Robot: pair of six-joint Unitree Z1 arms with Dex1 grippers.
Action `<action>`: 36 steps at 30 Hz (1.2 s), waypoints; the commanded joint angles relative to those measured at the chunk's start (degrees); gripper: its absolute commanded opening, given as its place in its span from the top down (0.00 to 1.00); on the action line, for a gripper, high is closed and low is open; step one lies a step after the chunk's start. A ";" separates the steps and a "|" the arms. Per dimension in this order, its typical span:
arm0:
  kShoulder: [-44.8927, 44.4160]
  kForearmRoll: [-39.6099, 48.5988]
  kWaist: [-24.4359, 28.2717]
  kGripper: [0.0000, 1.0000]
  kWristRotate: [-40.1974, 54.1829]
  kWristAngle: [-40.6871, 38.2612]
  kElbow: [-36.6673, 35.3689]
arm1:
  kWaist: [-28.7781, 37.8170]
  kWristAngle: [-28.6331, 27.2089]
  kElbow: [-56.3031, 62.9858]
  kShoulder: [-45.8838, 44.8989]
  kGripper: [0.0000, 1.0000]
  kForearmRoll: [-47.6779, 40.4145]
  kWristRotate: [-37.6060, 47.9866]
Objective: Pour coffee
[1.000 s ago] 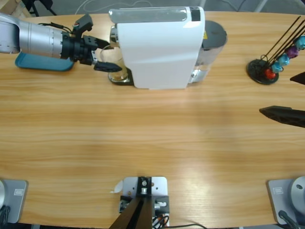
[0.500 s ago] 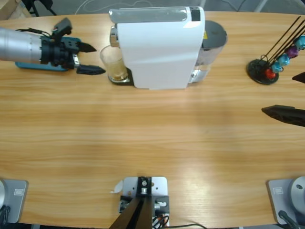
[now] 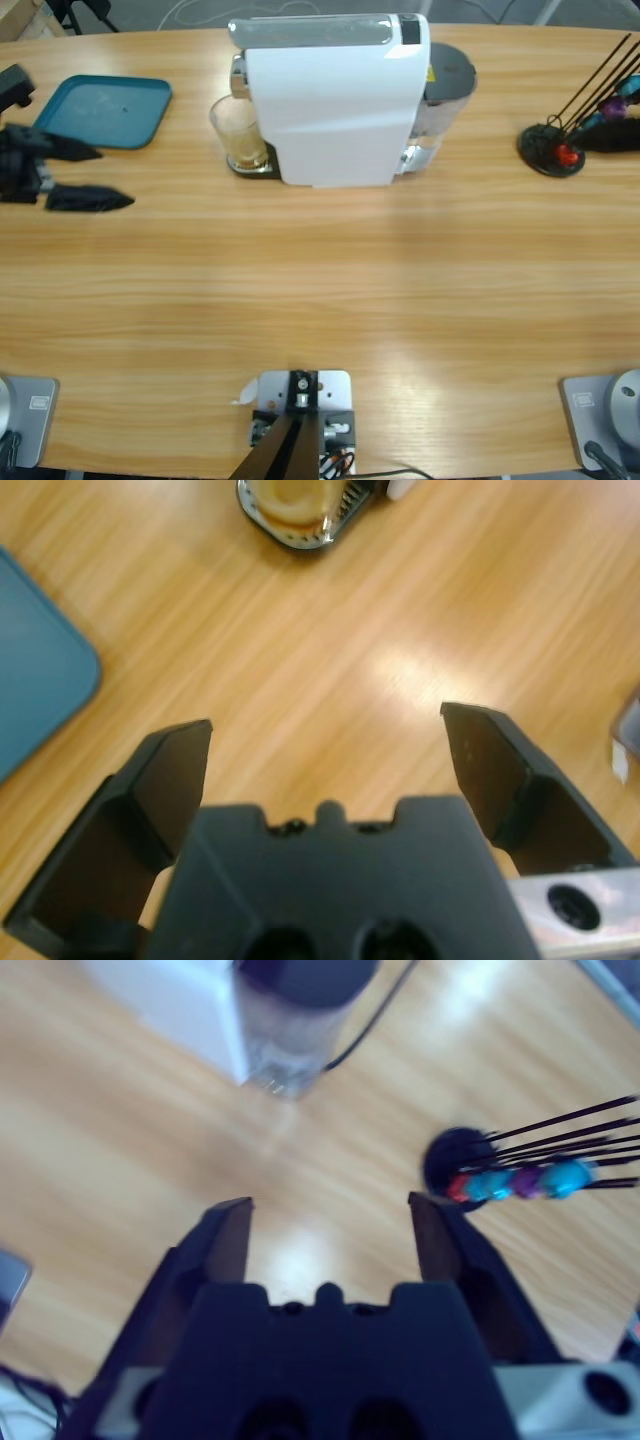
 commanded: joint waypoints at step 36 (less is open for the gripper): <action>1.90 6.37 -3.56 0.00 -0.36 2.25 -2.01 | -10.11 14.61 -42.64 32.94 1.00 9.04 0.60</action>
